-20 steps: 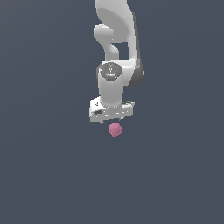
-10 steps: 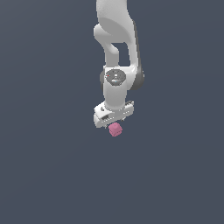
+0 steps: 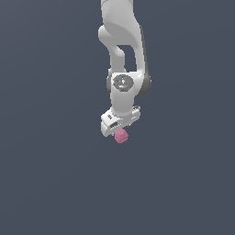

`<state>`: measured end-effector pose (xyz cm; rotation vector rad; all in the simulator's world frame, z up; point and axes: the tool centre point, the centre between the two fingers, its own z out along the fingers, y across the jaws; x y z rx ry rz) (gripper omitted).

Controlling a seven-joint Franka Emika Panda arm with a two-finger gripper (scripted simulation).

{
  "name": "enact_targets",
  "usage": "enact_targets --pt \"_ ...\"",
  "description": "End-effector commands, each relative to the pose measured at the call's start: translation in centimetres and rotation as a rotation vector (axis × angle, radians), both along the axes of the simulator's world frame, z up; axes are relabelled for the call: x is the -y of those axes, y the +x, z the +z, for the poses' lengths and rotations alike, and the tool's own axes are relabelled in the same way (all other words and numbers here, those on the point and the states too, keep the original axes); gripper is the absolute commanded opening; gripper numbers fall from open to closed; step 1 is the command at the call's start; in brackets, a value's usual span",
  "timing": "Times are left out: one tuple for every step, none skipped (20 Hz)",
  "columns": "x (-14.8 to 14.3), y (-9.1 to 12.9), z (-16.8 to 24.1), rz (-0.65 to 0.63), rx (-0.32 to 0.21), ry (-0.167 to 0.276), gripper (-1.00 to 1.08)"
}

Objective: Pick up the object and move it to a goal position.

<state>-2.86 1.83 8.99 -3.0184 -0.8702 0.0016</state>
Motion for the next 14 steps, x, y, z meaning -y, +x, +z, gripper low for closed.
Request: enact_targets --pt "0.0 0.0 0.0 0.000 0.000 0.000 1.00" --pt "0.0 0.0 0.0 0.000 0.000 0.000 1.00" --pt "0.0 0.0 -0.1 0.000 0.000 0.000 1.00" --pt "0.0 0.0 -0.3 0.000 0.000 0.000 1.00" --pt "0.0 0.0 -0.5 0.001 0.000 0.000 1.00" --pt "0.0 0.0 -0.8 0.001 0.000 0.000 1.00" --pt "0.0 0.0 -1.2 0.001 0.000 0.000 1.00" --pt "0.0 -0.1 -1.6 0.002 0.000 0.000 1.00" --pt "0.0 -0.1 -2.1 0.003 0.000 0.000 1.00" --pt "0.0 -0.1 -2.7 0.003 0.001 0.000 1.00" --pt "0.0 -0.1 -3.2 0.004 0.001 0.000 1.00" --pt "0.0 -0.1 -3.7 0.004 0.001 0.000 1.00" --pt "0.0 -0.1 -4.1 0.005 0.001 0.000 1.00" --pt "0.0 -0.1 -4.4 0.005 0.001 0.000 1.00"
